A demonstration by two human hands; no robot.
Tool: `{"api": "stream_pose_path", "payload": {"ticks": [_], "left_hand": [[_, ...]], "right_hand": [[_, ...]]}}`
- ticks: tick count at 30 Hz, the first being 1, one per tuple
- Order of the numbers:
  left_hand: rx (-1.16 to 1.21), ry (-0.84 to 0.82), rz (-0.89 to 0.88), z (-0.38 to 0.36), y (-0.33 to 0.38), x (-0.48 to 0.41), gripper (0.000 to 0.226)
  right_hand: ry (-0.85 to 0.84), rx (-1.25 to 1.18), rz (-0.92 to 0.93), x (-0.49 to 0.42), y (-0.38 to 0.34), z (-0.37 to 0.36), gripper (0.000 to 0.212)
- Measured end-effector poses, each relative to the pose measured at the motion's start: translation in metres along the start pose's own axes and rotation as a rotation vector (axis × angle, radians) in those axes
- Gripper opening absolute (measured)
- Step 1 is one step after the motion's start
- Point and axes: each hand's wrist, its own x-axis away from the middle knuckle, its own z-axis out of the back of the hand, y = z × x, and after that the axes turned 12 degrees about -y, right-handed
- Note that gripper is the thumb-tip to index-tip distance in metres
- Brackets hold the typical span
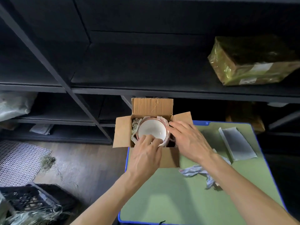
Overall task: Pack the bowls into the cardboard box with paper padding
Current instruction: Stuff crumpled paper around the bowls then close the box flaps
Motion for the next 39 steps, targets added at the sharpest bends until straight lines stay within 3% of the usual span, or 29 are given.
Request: {"api": "stream_pose_path", "payload": {"ticks": [10,19,27,31,34,39], "left_hand": [[0.092,-0.294,-0.254,-0.051,0.077,-0.023,0.024],[-0.016,-0.537,-0.187,-0.115,0.117,-0.058,0.027],[-0.055,-0.613,-0.106,-0.14,0.128,-0.078,0.033],[-0.015,-0.636,-0.041,-0.144,0.124,-0.07,0.033],[0.034,-0.637,-0.004,-0.142,0.122,-0.066,0.033],[0.107,-0.534,0.006,-0.136,0.127,-0.067,0.04]], "right_hand": [[0.063,-0.094,-0.283,0.109,0.06,0.001,0.037],[-0.17,-0.226,-0.567,0.178,0.113,-0.049,0.045],[-0.252,-0.23,-0.461,0.137,0.124,-0.075,0.064],[-0.399,-0.153,-0.447,0.114,0.125,-0.08,0.045],[-0.352,-0.158,-0.424,0.112,0.125,-0.084,0.028],[-0.205,-0.211,-0.395,0.123,0.128,-0.069,0.028]]}}
